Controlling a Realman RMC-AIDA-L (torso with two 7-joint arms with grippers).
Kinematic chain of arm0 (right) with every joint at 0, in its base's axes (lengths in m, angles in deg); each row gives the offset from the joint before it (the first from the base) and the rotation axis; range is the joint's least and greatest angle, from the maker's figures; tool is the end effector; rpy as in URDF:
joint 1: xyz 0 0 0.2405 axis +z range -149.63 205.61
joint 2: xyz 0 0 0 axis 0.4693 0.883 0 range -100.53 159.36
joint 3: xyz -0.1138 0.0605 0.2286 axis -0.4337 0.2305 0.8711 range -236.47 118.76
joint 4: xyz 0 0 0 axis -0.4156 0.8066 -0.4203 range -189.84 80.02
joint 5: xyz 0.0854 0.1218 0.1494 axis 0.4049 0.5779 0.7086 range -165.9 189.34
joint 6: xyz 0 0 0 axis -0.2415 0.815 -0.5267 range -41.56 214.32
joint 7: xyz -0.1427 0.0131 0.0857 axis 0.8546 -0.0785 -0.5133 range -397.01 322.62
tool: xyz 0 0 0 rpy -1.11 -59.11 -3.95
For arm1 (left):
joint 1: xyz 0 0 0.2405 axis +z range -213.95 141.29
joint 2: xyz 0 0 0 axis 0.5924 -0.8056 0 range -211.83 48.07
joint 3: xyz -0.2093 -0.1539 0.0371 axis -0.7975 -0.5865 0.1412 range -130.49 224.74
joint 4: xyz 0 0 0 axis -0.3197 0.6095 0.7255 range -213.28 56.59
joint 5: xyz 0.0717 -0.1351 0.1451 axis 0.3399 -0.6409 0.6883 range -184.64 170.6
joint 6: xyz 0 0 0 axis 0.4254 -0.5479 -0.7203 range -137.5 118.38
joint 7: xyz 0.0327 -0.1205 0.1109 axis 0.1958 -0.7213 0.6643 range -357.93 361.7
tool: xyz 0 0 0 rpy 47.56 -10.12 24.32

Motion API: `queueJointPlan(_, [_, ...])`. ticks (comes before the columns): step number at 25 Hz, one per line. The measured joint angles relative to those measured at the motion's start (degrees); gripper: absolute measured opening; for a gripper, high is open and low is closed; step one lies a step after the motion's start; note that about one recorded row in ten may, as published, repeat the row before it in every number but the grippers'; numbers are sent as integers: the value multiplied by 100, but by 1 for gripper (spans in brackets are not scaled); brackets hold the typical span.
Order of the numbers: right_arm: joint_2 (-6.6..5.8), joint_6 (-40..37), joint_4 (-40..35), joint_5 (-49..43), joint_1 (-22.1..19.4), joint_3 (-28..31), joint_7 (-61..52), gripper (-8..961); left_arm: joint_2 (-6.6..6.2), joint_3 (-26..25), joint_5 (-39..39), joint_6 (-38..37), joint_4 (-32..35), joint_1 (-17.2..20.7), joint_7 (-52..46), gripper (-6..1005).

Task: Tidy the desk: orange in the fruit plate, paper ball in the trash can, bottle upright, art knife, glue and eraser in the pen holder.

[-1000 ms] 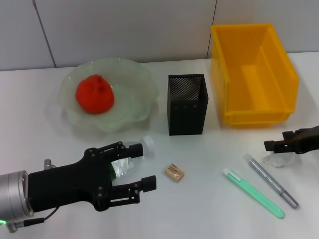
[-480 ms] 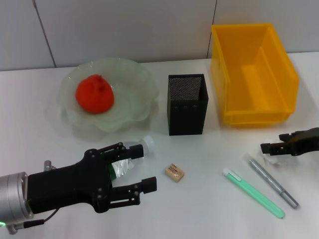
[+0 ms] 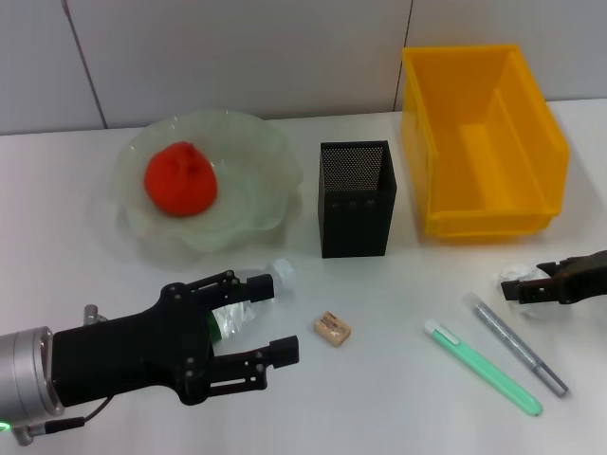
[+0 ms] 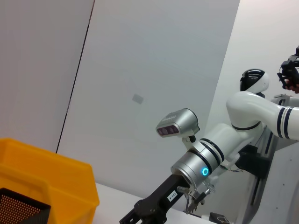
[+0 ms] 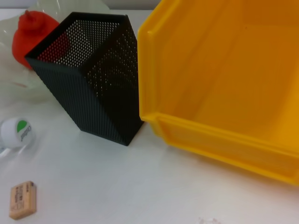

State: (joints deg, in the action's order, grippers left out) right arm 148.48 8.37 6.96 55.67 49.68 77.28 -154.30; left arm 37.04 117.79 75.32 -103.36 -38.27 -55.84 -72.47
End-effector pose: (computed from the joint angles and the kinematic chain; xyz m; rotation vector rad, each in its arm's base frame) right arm 0.3368 0.3421 0.0392 -2.3056 1.1969 0.0904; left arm -0.2176 0.2810 -0.0475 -2.8245 -0.4776 -1.1183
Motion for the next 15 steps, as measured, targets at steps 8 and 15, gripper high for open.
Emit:
queueJointPlan(8, [3,-19,19,-10,-25,-3,-38,751,0,1,-42,-8,0,7,0,803])
queueJointPlan(15, [3,-88,27,-10,-20,-9,-75,751,0,9,-43,-21,0,9,0,803])
